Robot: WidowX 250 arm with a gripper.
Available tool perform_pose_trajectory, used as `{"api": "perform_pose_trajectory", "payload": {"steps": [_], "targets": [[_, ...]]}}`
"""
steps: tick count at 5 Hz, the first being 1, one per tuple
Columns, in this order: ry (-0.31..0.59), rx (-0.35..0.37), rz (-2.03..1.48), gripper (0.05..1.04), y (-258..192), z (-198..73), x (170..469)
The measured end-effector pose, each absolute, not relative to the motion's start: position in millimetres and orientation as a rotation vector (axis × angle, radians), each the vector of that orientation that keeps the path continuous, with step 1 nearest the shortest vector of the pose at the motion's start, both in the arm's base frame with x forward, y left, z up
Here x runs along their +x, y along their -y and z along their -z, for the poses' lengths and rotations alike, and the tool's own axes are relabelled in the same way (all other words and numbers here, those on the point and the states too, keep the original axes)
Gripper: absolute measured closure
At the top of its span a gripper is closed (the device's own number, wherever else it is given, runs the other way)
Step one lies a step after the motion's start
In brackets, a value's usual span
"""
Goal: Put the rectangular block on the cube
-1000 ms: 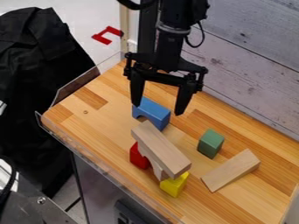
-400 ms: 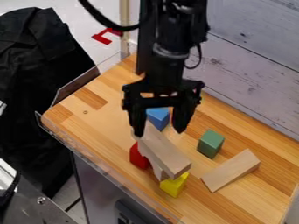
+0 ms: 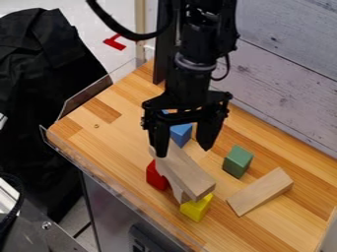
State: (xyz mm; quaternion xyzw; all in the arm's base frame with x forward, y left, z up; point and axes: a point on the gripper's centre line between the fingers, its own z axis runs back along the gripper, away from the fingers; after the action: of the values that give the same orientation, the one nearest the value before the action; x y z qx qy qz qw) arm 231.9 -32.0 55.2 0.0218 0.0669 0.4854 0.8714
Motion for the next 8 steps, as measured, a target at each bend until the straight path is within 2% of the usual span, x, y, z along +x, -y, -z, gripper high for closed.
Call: {"api": "perform_pose_trajectory", "payload": {"steps": [3, 4, 5, 7, 8], "targets": [[-0.106, 0.098, -1.152, 0.084, 30.2, -47.0, 219.3], [-0.084, 0.077, -1.208, 0.084, 32.5, -43.9, 215.2], [-0.046, 0.001, -1.238, 0.084, 37.5, -39.1, 216.3], [-0.012, -0.028, -1.248, 0.084, 43.4, -35.1, 218.1], [-0.011, -0.044, -1.239, 0.114, 45.3, -35.5, 219.4]]}}
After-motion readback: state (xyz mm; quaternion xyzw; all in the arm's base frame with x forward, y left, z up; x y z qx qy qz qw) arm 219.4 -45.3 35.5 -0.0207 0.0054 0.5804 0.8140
